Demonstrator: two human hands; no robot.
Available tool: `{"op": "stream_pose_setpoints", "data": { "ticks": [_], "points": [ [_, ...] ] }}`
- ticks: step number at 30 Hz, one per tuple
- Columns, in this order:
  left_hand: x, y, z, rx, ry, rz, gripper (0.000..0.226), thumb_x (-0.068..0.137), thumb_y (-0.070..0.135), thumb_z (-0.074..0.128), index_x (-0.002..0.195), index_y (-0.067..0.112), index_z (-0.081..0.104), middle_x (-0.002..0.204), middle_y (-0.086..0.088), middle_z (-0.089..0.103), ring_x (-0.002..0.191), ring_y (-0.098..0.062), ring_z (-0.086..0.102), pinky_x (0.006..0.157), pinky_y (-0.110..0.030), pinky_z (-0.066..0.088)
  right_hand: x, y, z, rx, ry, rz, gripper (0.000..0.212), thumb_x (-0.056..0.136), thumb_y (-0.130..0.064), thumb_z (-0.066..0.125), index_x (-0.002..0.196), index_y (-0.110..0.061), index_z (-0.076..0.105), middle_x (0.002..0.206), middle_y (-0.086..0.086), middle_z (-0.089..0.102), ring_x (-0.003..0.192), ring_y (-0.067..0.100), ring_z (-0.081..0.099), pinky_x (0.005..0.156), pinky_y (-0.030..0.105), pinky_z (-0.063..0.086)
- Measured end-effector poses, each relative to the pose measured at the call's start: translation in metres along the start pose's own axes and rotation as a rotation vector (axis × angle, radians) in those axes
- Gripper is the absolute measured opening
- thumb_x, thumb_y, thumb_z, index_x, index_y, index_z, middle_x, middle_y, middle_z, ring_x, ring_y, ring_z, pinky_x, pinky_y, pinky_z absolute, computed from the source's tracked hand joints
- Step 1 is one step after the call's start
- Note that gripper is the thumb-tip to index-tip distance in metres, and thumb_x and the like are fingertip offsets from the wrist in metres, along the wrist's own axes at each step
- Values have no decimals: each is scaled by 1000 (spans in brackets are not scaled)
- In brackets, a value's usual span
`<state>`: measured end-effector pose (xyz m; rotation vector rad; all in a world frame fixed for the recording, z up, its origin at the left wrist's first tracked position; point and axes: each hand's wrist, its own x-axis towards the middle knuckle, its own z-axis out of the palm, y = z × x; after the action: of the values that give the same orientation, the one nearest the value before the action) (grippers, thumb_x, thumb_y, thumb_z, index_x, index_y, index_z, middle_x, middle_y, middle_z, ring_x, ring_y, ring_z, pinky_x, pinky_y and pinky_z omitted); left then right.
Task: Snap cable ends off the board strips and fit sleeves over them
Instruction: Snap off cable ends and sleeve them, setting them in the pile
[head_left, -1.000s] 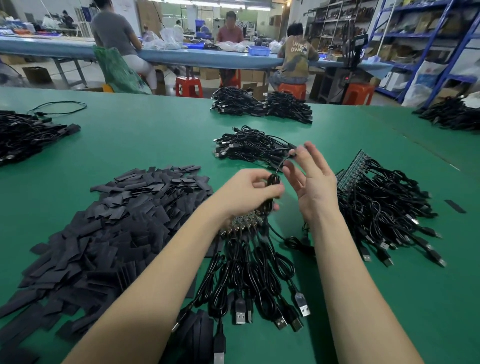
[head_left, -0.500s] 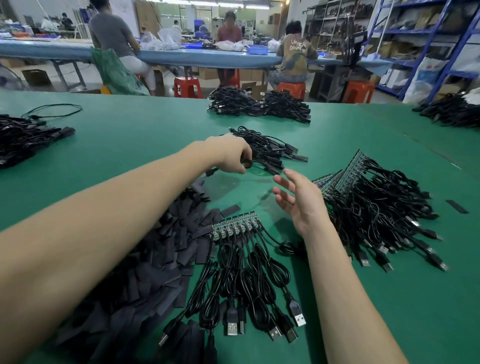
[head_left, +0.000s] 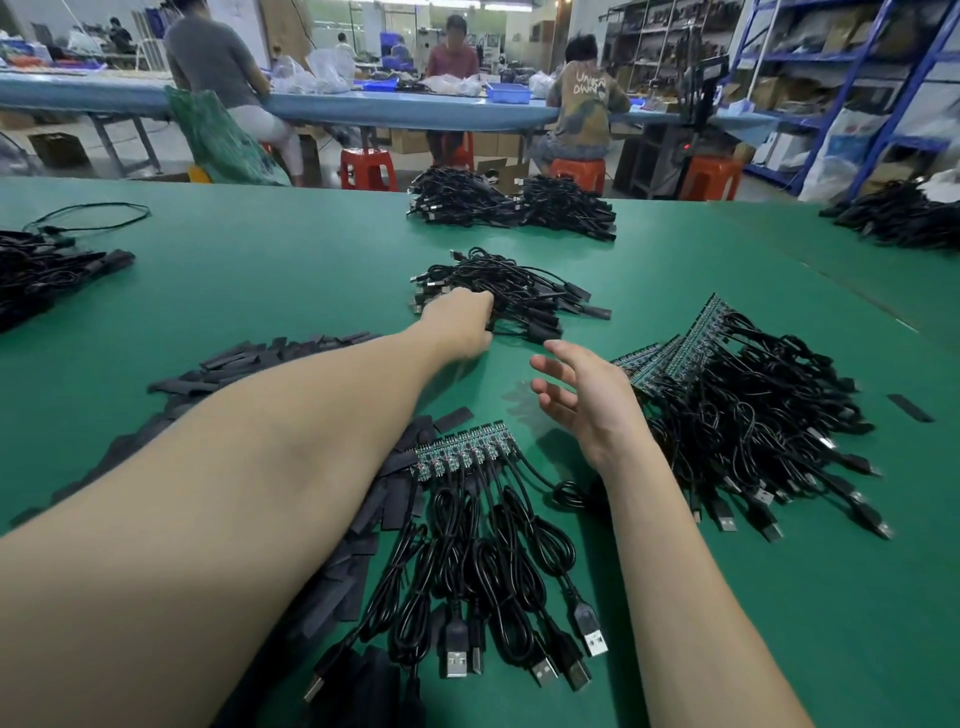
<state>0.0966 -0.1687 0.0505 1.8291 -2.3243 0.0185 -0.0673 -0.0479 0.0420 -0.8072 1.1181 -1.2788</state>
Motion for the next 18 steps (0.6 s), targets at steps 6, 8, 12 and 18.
{"op": "stream_pose_setpoints", "data": {
  "ticks": [6, 8, 12, 18],
  "points": [
    [-4, -4, -4, -164, -133, 18, 25, 96, 27, 57, 118, 16, 61, 126, -11, 53, 115, -31, 55, 100, -41, 45, -3, 1, 2, -67, -38, -10, 12, 96, -22, 65, 103, -15, 71, 84, -1, 76, 63, 13, 65, 59, 22, 54],
    [-16, -4, -5, -220, -103, 3, 22, 95, 26, 59, 114, 15, 64, 125, -11, 54, 116, -31, 55, 100, -40, 45, -4, 2, 3, -133, -39, -27, 12, 96, -21, 64, 103, -14, 72, 82, -1, 76, 62, 13, 64, 57, 20, 54],
    [-62, 0, -13, -402, 5, -32, 14, 95, 28, 63, 104, 18, 66, 127, -10, 57, 120, -26, 53, 102, -32, 39, -5, 3, 6, -295, -65, -42, 11, 96, -21, 65, 99, -13, 71, 77, -1, 75, 60, 14, 64, 54, 19, 51],
    [-138, 3, -19, -688, 106, -81, 5, 94, 31, 65, 95, 26, 66, 104, 10, 69, 95, -8, 65, 79, -16, 45, -6, -3, 11, -979, -174, -70, 14, 92, -34, 66, 90, -21, 72, 82, -2, 78, 76, 14, 73, 75, 30, 58]
  ]
}}
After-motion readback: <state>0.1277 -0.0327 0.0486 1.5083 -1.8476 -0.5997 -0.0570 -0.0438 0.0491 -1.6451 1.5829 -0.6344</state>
